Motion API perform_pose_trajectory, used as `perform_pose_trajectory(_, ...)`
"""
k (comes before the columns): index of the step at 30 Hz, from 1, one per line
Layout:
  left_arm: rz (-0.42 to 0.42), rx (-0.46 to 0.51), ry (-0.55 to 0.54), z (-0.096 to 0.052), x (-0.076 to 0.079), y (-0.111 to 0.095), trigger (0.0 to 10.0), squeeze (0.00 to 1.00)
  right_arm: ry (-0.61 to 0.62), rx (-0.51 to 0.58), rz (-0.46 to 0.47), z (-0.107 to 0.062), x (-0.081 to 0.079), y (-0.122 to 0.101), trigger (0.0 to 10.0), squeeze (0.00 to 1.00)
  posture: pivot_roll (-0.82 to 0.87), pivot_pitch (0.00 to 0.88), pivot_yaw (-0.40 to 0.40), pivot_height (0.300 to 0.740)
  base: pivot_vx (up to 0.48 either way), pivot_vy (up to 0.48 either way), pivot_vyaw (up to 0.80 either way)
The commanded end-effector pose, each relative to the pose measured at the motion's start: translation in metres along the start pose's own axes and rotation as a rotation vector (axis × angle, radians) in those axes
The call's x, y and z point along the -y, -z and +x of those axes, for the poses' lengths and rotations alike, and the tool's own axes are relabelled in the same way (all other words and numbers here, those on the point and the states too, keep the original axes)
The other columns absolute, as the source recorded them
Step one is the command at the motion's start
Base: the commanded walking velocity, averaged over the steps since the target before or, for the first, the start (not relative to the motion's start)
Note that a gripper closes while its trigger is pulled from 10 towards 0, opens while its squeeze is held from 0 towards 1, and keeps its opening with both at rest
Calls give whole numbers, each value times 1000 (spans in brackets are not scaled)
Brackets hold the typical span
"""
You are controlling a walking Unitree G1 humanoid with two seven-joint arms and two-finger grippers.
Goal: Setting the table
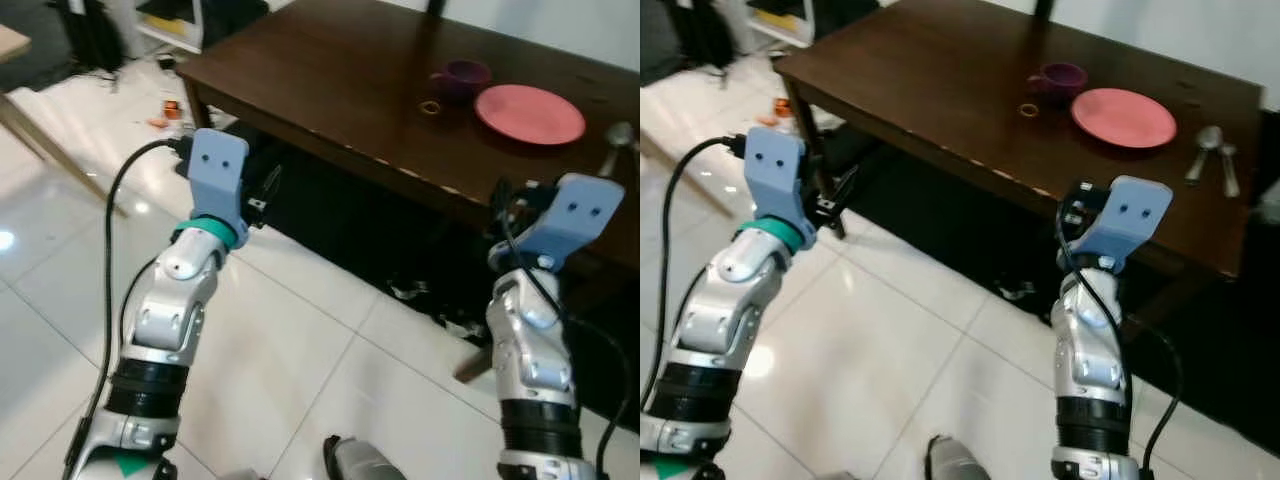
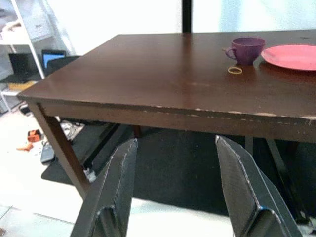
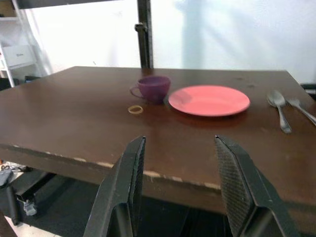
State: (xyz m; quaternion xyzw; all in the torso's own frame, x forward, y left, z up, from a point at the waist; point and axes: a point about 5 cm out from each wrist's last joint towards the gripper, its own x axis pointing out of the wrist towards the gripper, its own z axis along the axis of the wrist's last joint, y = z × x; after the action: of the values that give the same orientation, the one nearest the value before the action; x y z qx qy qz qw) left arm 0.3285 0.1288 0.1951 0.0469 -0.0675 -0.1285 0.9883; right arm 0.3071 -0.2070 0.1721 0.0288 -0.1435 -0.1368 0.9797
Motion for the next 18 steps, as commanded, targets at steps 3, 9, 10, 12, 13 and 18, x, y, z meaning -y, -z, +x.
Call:
perform_pose_trajectory(3, 4, -24, -1, 0, 2, 5, 10000, 0, 8, -17, -3, -2, 2, 3, 10000, 0, 17, 0, 77, 740, 0, 0, -800)
perform_pose_trajectory(9, -1, -12, -28, 2, -7, 0, 10000, 0, 15, -21, -5, -2, 3, 4, 10000, 0, 19, 0, 79, 740, 0, 0, -800)
perform_pose_trajectory(10, 1, -9, -29, 3, -8, -1, 10000, 0, 15, -21, -6, -2, 3, 4, 10000, 0, 20, 0, 78, 740, 0, 0, -800)
perform_pose_trajectory(12, 2, -8, -29, 3, -8, -1, 10000, 0, 16, -22, -6, -2, 3, 4, 10000, 0, 20, 0, 78, 740, 0, 0, -800)
perform_pose_trajectory(13, 2, -5, -29, 3, -8, -1, 10000, 0, 16, -22, -7, -2, 3, 4, 10000, 0, 20, 0, 76, 740, 0, 0, -800)
perform_pose_trajectory(18, 4, 2, -25, 3, -7, -2, 10000, 0, 18, -23, -8, -1, 3, 4, 10000, 0, 20, 0, 77, 740, 0, 0, -800)
